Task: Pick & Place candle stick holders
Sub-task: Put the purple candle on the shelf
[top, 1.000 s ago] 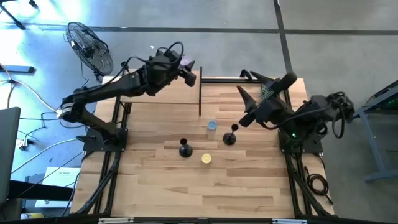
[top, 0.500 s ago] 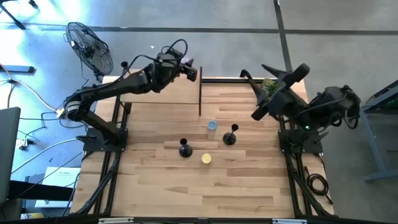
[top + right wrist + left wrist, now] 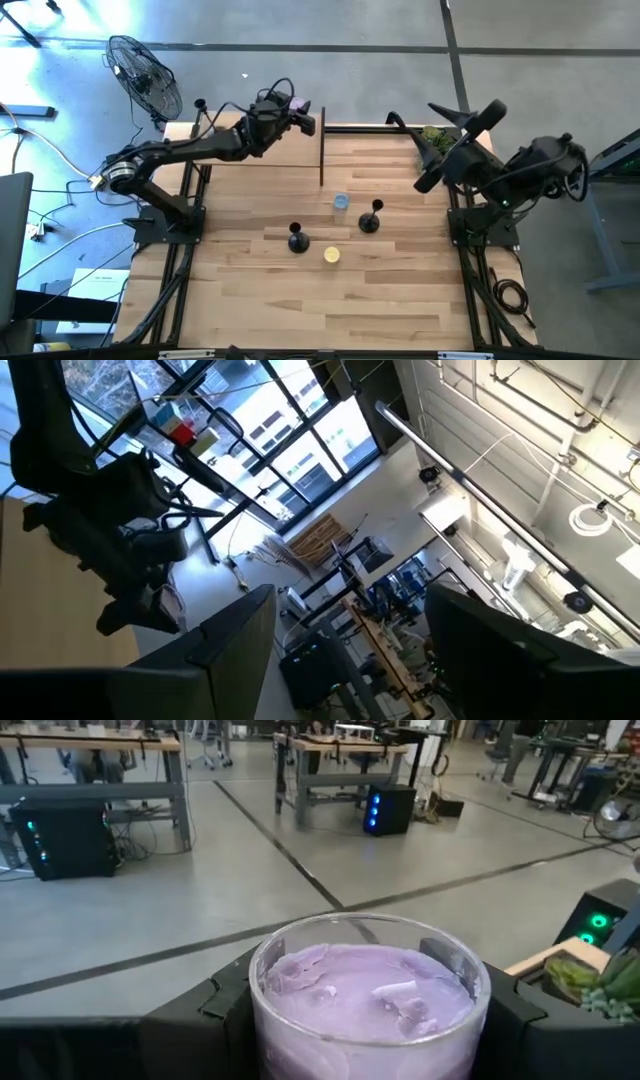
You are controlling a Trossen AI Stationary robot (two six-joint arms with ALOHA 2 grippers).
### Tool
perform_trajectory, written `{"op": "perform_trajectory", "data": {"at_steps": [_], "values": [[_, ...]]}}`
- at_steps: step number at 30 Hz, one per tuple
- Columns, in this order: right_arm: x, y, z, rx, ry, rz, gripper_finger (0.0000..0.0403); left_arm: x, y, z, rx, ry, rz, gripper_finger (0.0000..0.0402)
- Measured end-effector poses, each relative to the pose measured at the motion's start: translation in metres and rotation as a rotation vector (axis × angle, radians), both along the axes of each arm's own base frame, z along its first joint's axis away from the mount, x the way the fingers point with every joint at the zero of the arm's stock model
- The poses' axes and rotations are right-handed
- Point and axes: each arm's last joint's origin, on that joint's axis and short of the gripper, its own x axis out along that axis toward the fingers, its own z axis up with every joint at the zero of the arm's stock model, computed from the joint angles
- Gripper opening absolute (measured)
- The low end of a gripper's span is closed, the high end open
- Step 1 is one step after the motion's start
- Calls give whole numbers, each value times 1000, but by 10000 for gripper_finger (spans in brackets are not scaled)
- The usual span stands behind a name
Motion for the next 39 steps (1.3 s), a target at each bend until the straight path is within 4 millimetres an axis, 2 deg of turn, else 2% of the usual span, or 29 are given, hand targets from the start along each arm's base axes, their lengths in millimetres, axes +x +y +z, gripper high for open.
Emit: {"op": "perform_trajectory", "data": {"at_steps": [6,17,28,39], "values": [[1,-1,0,-3,5,-5,252,-2,0,-14,15,-20,42,216],[1,-1,-1,-4,5,-3,252,16,9,-46,-3,22,48,216],[2,-1,-2,-16,25,-4,252,28,15,-69,-18,60,56,216],[9,-11,-12,-12,71,-35,252,36,19,-87,-32,65,86,216]]}}
